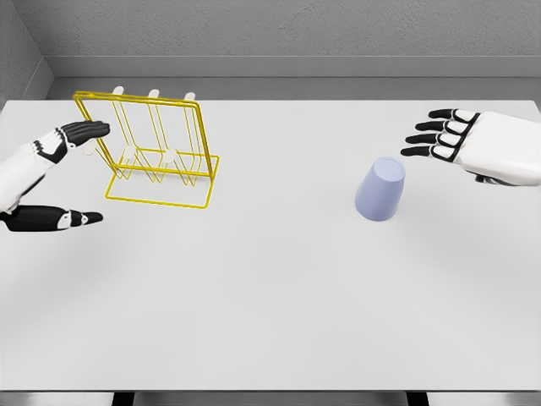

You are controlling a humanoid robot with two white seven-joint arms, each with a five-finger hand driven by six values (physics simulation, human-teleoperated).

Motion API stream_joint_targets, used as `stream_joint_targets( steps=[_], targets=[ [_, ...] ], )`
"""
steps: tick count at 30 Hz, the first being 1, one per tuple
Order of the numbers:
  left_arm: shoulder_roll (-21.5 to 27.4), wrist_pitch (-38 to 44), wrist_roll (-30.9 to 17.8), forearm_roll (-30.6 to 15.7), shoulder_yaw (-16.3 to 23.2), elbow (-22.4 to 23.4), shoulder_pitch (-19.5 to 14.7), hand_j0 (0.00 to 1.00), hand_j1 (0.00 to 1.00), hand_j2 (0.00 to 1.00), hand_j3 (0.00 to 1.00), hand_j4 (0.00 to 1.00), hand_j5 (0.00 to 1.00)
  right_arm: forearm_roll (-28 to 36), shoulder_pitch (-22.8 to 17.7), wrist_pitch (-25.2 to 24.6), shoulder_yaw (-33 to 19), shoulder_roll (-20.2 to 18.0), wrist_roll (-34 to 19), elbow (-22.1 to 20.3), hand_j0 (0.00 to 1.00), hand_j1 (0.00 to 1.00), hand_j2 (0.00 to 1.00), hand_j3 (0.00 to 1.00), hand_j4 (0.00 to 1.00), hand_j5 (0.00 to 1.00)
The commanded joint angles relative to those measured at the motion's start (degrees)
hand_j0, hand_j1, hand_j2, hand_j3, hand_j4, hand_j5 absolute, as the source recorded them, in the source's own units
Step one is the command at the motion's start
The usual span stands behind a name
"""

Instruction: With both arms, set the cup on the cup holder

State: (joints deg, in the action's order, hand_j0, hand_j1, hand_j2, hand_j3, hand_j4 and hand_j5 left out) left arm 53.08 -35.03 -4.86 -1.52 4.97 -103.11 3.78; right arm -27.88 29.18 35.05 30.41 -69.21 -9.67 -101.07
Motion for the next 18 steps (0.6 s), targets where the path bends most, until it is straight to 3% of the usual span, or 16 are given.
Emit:
stream_joint_targets(
  steps=[1,6,8,9,10,12,13,16,18],
  targets=[
    [-1.4,0.03,0.03,-0.32,-0.05,0.01,0.0,1.0,1.0,1.0,1.0,1.0,1.0,0.37,0.0,-0.05,0.0,-0.13,0.18,0.0,1.0,1.0,1.0,1.0,1.0,1.0],
    [-1.75,0.03,0.11,-0.59,-0.22,0.01,-0.09,1.0,1.0,1.0,1.0,1.0,1.0,1.51,0.09,-0.05,2.64,-1.1,0.62,0.08,1.0,1.0,1.0,1.0,1.0,1.0],
    [-2.37,0.03,0.11,-0.59,-0.14,0.01,-0.09,1.0,1.0,1.0,1.0,1.0,1.0,0.81,4.3,-0.05,2.46,-0.4,-0.35,0.35,1.0,1.0,1.0,1.0,1.0,1.0],
    [-2.45,0.03,0.11,-0.67,-0.14,-0.08,-0.09,1.0,1.0,1.0,1.0,1.0,1.0,0.99,6.32,-0.05,2.46,0.04,-5.78,0.26,1.0,1.0,1.0,1.0,1.0,1.0],
    [-2.98,0.03,0.11,-0.59,-0.14,0.01,-0.44,1.0,1.0,1.0,1.0,1.0,1.0,1.34,8.17,-0.05,2.46,2.58,-13.59,0.26,1.0,1.0,1.0,1.0,1.0,1.0],
    [-2.98,0.03,0.11,-0.59,-0.14,0.01,-0.18,1.0,1.0,1.0,1.0,1.0,1.0,1.34,12.04,-0.05,2.9,6.9,-23.11,0.35,1.0,1.0,1.0,1.0,1.0,1.0],
    [-2.98,0.03,0.11,-0.59,-0.14,0.01,-0.26,1.0,1.0,1.0,1.0,1.0,1.0,1.25,13.88,-0.05,4.04,9.09,-25.33,0.52,1.0,1.0,1.0,1.0,1.0,1.0],
    [-3.68,0.03,0.47,-0.85,-0.05,0.01,-0.26,1.0,1.0,1.0,1.0,1.0,1.0,0.9,19.95,-0.05,10.72,14.02,-25.33,6.23,1.0,1.0,1.0,1.0,1.0,1.0],
    [-5.35,0.03,0.73,-1.55,0.04,0.01,-0.7,1.0,1.0,1.0,1.0,1.0,1.0,0.81,20.65,-0.05,13.09,15.69,-25.33,8.34,1.0,1.0,1.0,1.0,1.0,1.0]
  ],
)
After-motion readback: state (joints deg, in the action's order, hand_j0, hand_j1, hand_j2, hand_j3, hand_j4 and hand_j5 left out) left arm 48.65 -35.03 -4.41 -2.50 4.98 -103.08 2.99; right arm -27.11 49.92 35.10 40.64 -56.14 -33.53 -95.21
